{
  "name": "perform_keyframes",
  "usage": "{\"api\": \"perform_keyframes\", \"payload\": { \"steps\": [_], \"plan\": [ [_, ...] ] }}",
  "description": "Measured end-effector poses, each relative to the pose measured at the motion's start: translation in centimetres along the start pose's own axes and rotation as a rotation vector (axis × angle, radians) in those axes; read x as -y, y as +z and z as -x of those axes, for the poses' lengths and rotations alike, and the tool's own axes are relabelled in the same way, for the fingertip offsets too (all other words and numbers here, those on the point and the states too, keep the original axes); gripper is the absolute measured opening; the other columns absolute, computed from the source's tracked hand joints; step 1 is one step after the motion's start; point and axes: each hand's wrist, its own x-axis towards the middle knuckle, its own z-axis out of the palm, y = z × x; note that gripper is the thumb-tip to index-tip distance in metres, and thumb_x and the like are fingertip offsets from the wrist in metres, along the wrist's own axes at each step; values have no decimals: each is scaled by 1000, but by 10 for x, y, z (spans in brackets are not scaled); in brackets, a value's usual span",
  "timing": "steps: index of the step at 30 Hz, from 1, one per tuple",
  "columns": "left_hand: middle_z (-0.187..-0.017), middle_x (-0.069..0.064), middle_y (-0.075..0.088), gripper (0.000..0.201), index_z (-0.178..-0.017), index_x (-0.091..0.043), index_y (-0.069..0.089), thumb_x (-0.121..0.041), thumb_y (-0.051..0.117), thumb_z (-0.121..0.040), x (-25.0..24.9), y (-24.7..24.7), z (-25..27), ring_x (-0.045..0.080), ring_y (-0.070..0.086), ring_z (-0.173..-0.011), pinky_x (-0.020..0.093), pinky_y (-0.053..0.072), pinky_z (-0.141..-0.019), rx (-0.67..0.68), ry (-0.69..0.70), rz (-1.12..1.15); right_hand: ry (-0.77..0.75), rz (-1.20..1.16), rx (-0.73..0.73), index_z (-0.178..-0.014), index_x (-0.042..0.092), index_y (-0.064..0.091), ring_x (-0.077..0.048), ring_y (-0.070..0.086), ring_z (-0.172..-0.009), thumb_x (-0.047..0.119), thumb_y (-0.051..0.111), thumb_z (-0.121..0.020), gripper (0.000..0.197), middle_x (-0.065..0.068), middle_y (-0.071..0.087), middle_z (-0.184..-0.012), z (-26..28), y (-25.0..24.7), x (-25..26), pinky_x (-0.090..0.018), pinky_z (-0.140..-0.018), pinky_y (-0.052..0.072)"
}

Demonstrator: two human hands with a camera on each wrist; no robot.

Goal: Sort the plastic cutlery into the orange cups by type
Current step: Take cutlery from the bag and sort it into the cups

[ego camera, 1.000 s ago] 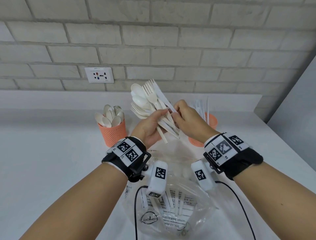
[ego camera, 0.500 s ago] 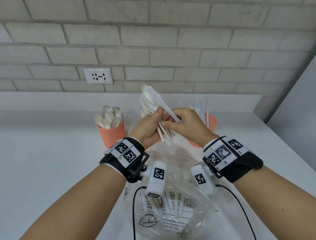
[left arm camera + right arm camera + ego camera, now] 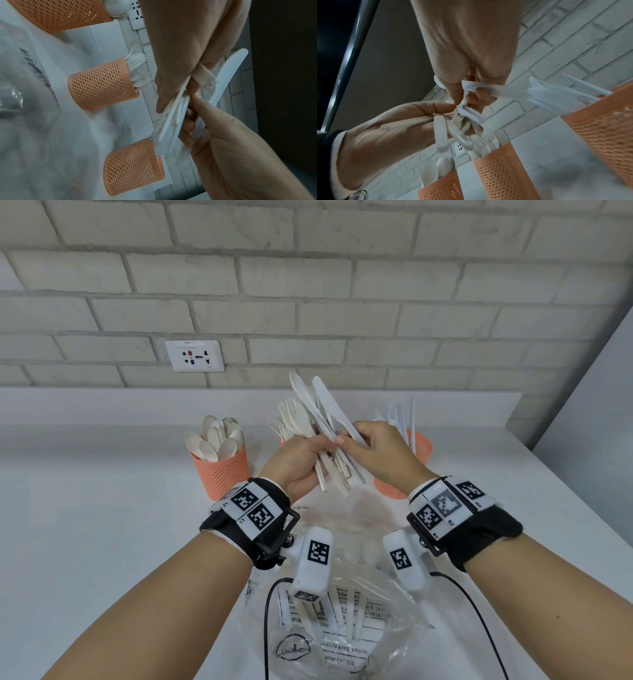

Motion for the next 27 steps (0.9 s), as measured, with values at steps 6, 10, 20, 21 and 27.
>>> {"api": "perform_keyframes", "payload": {
  "steps": [6, 10, 20, 21, 27],
  "plan": [
    [-71, 10, 70, 22, -85, -2, 64, 8, 45, -90, 2, 3, 1, 19, 69, -61, 31, 58, -60, -40, 14, -79, 42, -114, 75, -74, 10, 63, 2, 41, -39, 26, 59, -90, 23, 14, 47, -41, 3, -5, -4, -11, -46, 32],
    [-68, 7, 71, 15, -90, 1, 63, 3, 48, -91, 4, 3, 0, 17, 68, -60, 30, 58, -63, -76, 11, -103, 20, -112, 149, -85, 10, 60, 6, 47, -45, 19, 56, -92, 12, 14, 52, -57, 4, -6, -3, -7, -49, 34],
    [-86, 19, 64, 16, -98, 4, 61, 1, 46, -93, 6, 13, -4, 28, 62, -75, 39, 54, -84, -109, 30, -136, 102, -201, 145, -86, 19, 50, -8, 54, -63, 16, 40, -99, 17, 3, 54, -72, 7, -4, -9, -23, -60, 45],
    [-81, 17, 61, 14, -92, 3, 61, 1, 47, -93, 7, 13, -4, 26, 59, -69, 33, 54, -74, -125, 29, -153, 124, -213, 123, -87, 18, 48, -13, 53, -63, 15, 37, -99, 17, 0, 54, -72, 6, -5, -11, -24, -56, 45],
    [-62, 0, 66, 20, -78, -5, 63, 0, 49, -92, 13, 3, -9, 10, 61, -63, 26, 49, -65, -107, -30, -132, 55, -125, -291, -104, 2, 46, -16, 55, -73, 7, 30, -99, 17, -8, 58, -84, -13, -37, -27, -12, -66, 46]
  ]
}}
